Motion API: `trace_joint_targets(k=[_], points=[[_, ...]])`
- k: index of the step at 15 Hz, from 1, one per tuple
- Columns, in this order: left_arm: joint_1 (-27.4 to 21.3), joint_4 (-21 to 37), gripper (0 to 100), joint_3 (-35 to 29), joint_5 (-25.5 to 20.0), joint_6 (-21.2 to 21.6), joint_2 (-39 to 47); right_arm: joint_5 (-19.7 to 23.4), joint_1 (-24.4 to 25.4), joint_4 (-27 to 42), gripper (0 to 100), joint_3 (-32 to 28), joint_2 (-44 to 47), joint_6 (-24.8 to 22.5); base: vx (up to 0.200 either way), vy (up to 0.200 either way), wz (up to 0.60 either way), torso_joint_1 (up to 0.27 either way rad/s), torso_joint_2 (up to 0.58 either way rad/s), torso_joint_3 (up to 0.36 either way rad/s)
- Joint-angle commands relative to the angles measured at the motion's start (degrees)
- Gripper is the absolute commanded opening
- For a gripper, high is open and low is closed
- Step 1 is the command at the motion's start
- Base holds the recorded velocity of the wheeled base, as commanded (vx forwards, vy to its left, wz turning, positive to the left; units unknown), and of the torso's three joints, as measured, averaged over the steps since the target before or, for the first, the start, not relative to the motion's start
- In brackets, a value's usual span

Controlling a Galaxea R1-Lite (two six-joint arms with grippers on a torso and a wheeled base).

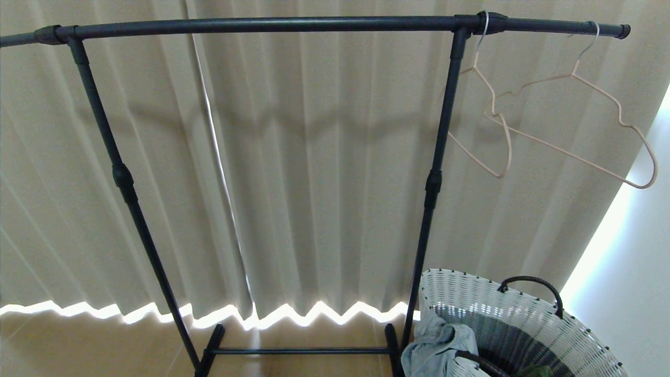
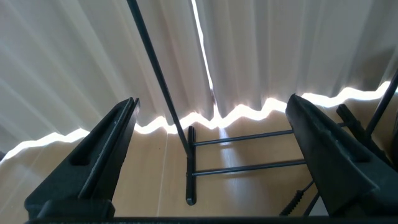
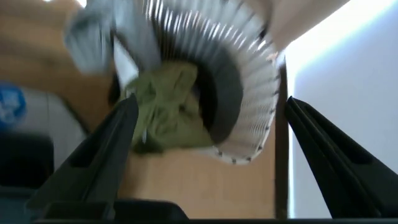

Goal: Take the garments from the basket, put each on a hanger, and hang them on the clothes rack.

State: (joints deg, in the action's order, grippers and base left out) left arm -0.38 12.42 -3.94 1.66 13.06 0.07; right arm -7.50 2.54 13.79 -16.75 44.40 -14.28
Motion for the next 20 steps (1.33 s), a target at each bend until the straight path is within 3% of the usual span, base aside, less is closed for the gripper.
trace_joint_targets(k=[1, 4, 6, 10, 16, 20], points=[[0.0, 0.0, 100, 0.0, 0.0, 0.0, 0.0, 0.1, 0.3, -5.7, 100, 0.1, 23.3, -5.6, 0.000, 0.000, 0.00, 0.000, 0.00, 0.000], [0.0, 0.1, 100, 0.0, 0.0, 0.0, -0.1, 0.5, 0.3, -7.3, 100, 0.1, 32.3, -11.1, 0.000, 0.000, 0.00, 0.000, 0.00, 0.000], [-0.1, 0.0, 100, 0.0, 0.0, 0.0, 0.0, 0.6, 1.0, -10.5, 100, 0.4, 39.0, -11.9, 0.000, 0.000, 0.00, 0.000, 0.00, 0.000], [0.0, 0.0, 100, 0.0, 0.0, 0.0, 0.0, 0.5, 5.5, -20.1, 100, 3.3, 47.7, -11.8, 0.000, 0.000, 0.00, 0.000, 0.00, 0.000], [0.0, 0.1, 100, 0.0, 0.0, 0.0, -0.1, -2.9, 4.3, -31.2, 100, 3.2, 60.5, -11.7, 0.000, 0.000, 0.00, 0.000, 0.00, 0.000], [-0.1, 0.0, 100, 0.0, 0.0, 0.0, 0.0, -4.7, 2.7, -36.5, 100, 3.2, 63.9, -11.7, 0.000, 0.000, 0.00, 0.000, 0.00, 0.000]])
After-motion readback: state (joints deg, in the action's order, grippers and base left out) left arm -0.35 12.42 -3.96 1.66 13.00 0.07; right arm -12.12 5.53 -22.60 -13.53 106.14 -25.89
